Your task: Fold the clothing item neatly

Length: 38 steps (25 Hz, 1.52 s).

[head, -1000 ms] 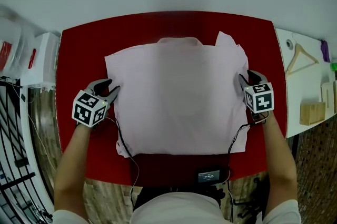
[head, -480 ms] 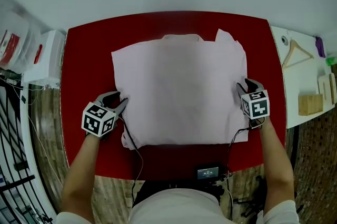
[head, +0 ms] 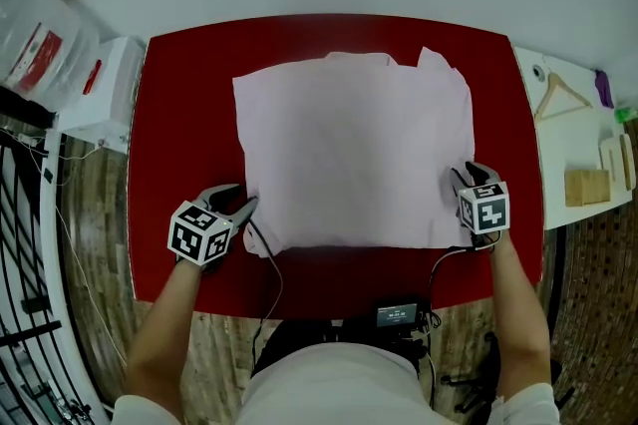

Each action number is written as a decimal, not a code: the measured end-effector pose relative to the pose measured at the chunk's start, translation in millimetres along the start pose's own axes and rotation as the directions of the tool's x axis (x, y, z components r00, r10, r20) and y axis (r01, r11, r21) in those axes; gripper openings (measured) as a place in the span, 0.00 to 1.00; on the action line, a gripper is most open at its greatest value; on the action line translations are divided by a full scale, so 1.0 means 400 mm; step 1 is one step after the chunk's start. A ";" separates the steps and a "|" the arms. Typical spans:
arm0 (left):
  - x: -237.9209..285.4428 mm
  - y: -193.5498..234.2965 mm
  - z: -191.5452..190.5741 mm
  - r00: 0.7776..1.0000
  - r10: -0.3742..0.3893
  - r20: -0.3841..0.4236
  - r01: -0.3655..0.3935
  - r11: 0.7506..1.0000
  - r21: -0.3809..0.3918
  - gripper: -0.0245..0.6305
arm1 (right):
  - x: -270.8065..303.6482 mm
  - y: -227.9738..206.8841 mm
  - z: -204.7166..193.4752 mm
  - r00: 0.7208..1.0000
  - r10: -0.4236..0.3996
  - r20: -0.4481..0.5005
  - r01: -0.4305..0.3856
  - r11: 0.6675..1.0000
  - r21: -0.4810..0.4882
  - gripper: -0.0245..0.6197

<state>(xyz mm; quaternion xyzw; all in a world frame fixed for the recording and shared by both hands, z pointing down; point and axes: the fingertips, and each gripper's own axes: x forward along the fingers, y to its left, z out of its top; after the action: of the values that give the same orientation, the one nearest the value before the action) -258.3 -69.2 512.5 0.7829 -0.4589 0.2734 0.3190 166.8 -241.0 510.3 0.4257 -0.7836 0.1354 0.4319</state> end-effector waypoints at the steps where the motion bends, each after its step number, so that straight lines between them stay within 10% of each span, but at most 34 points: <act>1: -0.008 -0.006 -0.014 1.000 0.003 -0.001 -0.003 1.000 -0.010 0.25 | -0.005 0.007 -0.005 1.000 0.005 0.001 -0.005 1.000 0.003 0.25; 18: -0.049 -0.136 -0.265 0.985 0.136 -0.101 -0.154 0.968 -0.199 0.25 | -0.081 0.109 -0.166 0.987 0.161 0.008 -0.161 0.987 -0.022 0.25; 38: -0.034 -0.151 -0.247 0.991 0.130 -0.016 -0.127 0.931 -0.343 0.24 | -0.169 0.055 -0.354 0.995 0.073 -0.061 -0.059 0.977 0.203 0.25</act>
<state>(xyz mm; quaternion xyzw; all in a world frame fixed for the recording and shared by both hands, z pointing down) -223.7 35.1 551.7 0.6845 -0.5509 0.2067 0.4304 246.8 -108.4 543.8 0.4360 -0.7645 0.2425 0.4082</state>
